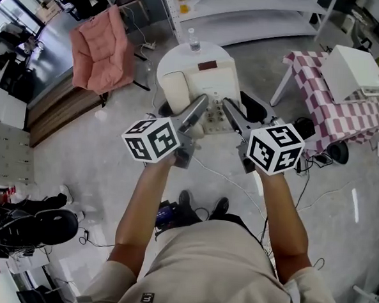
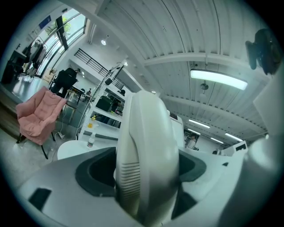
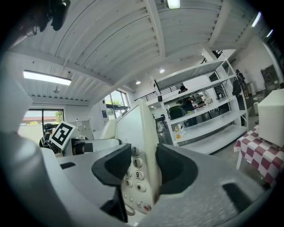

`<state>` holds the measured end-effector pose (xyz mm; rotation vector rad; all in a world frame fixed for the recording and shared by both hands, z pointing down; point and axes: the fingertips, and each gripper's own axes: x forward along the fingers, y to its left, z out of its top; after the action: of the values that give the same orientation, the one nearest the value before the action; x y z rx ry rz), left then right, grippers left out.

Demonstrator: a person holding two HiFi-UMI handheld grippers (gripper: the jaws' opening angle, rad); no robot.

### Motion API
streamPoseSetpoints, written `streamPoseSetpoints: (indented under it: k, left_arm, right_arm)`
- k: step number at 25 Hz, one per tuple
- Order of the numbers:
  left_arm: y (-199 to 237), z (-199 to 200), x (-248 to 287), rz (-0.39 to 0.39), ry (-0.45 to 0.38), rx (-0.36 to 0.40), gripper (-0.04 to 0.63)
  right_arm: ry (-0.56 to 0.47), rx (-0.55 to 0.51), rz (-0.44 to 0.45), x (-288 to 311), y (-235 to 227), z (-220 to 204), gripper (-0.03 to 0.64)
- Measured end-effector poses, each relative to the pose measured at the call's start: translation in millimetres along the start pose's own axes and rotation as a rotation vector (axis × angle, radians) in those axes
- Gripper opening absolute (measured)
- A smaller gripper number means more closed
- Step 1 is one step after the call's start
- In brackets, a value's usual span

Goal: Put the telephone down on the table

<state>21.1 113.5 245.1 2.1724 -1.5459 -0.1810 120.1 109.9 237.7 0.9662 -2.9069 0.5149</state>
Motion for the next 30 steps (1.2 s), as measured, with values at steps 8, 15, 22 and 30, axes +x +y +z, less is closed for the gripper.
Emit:
streamPoseSetpoints:
  k: [8, 15, 22, 30]
  left_arm:
    - [5.3, 0.2, 23.0, -0.035, 0.023, -0.001, 0.377]
    - [30.0, 11.4, 55.9, -0.096, 0.052, -0.008, 0.377]
    - [60.9, 29.8, 92.6, -0.158, 0.093, -0.013, 0.377]
    - [99.5, 48.8, 126.7, -0.194, 0.133, -0.001, 0.377]
  right_arm:
    - [-0.002, 0.011, -0.036, 8.7, -17.9, 1.9, 0.161]
    - [0.002, 0.017, -0.099, 39.6, -36.2, 7.1, 0.161]
    - [-0.002, 0.028, -0.168, 80.2, -54.7, 17.5, 0.161]
    - [-0.013, 0.057, -0.214, 128.7, -71.8, 23.0, 0.161]
